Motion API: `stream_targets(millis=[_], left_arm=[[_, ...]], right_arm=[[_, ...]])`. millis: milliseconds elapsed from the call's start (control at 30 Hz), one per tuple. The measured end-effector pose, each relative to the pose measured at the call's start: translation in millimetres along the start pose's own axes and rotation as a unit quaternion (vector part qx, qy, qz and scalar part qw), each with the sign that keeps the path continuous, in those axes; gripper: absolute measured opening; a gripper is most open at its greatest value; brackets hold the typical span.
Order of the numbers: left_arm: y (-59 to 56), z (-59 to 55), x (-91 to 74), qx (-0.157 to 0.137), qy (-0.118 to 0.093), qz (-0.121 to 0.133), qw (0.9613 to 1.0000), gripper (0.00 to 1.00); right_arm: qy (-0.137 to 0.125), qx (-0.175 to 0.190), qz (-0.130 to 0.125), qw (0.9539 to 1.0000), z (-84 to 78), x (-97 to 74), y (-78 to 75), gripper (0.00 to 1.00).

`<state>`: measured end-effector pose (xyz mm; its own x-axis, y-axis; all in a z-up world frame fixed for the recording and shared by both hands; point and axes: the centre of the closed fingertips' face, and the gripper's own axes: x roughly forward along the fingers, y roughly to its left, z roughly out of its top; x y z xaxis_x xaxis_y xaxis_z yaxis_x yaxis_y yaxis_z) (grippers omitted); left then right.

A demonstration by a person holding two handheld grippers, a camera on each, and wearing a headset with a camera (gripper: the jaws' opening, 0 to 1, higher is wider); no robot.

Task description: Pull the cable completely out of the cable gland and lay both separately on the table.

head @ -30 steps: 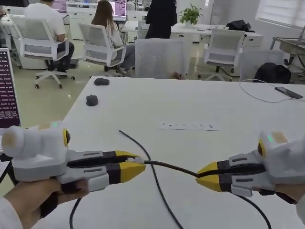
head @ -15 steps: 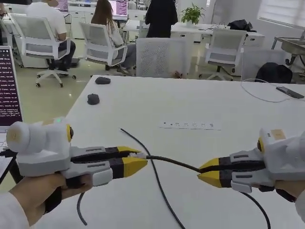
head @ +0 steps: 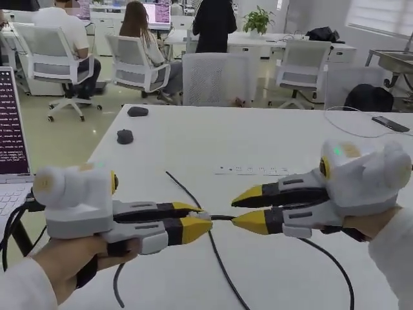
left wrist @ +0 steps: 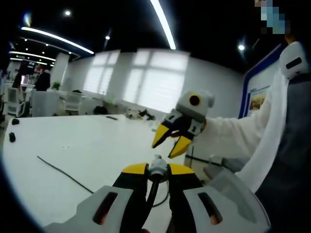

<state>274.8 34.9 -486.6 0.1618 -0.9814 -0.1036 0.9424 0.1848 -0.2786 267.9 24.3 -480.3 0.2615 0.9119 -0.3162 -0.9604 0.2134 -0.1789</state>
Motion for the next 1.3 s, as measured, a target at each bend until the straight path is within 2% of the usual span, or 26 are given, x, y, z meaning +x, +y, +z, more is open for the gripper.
stream_targets(millis=[333,400,667,933,1300], left_arm=[[-5.8,2.4,1.6,0.009,0.000,-0.014,0.9999,0.16],[-7.2,3.7,1.3,0.009,-0.002,-0.017,0.9998,0.16],[-6.0,3.7,-0.8,0.011,-0.001,-0.015,0.9998,0.16],[-1.7,6.9,-4.4,0.009,-0.003,-0.014,0.9999,0.16],[3.5,12.3,-15.5,0.005,-0.008,-0.007,0.9999,0.16]], right_arm=[[0.001,-0.006,0.024,0.9997,0.6,8.6,6.8,0.07],[0.007,-0.008,0.026,0.9996,-2.5,9.1,7.9,0.05],[0.001,-0.011,0.028,0.9995,-1.2,8.8,9.2,0.04],[0.001,-0.012,0.015,0.9998,-1.9,5.2,5.9,0.03],[0.018,0.000,-0.012,0.9998,-18.9,-17.0,-4.3,0.03]])
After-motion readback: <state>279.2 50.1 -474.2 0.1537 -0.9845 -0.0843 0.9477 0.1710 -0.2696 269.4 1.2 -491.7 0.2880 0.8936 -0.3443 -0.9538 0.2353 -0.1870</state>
